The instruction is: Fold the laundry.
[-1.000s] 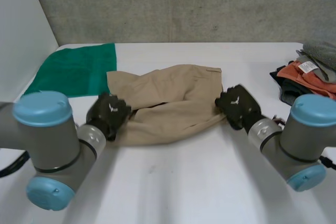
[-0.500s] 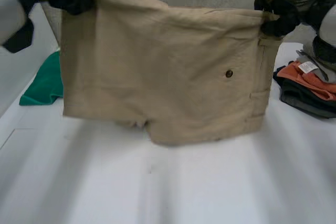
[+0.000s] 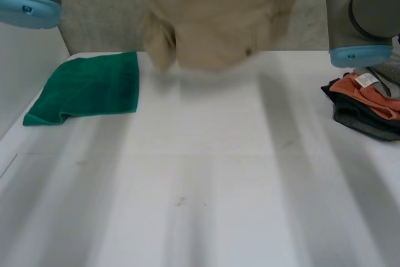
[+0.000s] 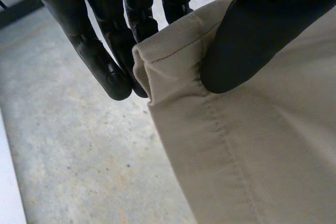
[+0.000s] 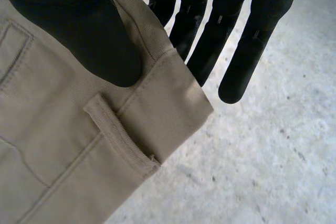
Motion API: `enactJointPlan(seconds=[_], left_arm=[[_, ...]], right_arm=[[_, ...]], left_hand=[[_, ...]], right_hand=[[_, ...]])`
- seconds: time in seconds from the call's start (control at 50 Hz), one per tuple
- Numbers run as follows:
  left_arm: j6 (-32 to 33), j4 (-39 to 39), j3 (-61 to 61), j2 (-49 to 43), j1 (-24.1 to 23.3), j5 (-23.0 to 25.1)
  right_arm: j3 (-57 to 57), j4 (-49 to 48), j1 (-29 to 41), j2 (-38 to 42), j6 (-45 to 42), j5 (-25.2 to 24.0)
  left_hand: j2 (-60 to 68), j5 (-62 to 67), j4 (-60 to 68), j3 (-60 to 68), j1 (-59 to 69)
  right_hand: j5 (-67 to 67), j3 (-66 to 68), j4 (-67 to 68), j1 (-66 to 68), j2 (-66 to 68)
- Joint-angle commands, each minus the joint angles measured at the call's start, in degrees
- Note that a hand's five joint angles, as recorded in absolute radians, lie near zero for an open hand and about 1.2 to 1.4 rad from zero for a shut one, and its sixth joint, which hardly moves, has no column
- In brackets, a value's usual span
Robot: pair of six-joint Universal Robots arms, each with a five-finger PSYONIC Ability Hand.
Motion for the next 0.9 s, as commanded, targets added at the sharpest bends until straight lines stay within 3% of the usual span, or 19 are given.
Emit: enactJointPlan(seconds=[0.02,0.2,0.3,0.42,0.6,0.7,0.9], left_arm=[[0.01,4.25,-14.69,4.55,0.48,0.78],[0.97,4.77,-39.12,3.68,0.13,1.57],[6.58,5.91,-50.72,-1.75,-0.57,1.92],[12.04,4.25,-59.61,-2.83,-0.57,1.48],[16.44,-7.43,-70.07,11.14,-2.33,2.10],[16.97,-19.80,-75.16,17.20,-5.22,1.39],[19.34,-36.44,-80.45,19.41,-7.43,3.32]], right_arm=[[1.45,3.07,-0.01,0.13,0.72,-3.03],[15.94,6.59,-1.86,3.81,0.90,-5.14],[26.04,6.06,-2.38,8.46,-0.76,-9.88],[33.17,10.17,-4.40,9.10,-7.18,-10.07],[42.67,33.63,-5.11,-5.22,-14.65,-12.17],[47.93,48.47,-5.98,-12.25,-24.29,-14.72],[57.61,63.88,-9.59,-18.42,-42.69,-17.62]], left_hand=[[11.45,12.69,11.59,11.93,14.10],[11.45,12.69,11.59,11.93,14.10],[11.45,12.69,11.59,11.93,14.10],[11.45,12.69,11.59,11.93,14.10],[11.45,12.69,11.59,11.93,14.10],[11.45,12.69,11.59,11.93,14.10],[11.45,12.69,11.59,11.93,14.10]], right_hand=[[12.02,12.02,11.36,15.17,12.85],[12.02,12.02,11.36,15.17,12.85],[12.02,12.02,11.36,15.17,12.85],[12.02,12.02,11.36,15.17,12.85],[12.02,12.02,11.36,15.17,12.85],[12.02,12.02,11.36,15.17,12.85],[12.02,12.02,11.36,15.17,12.85]])
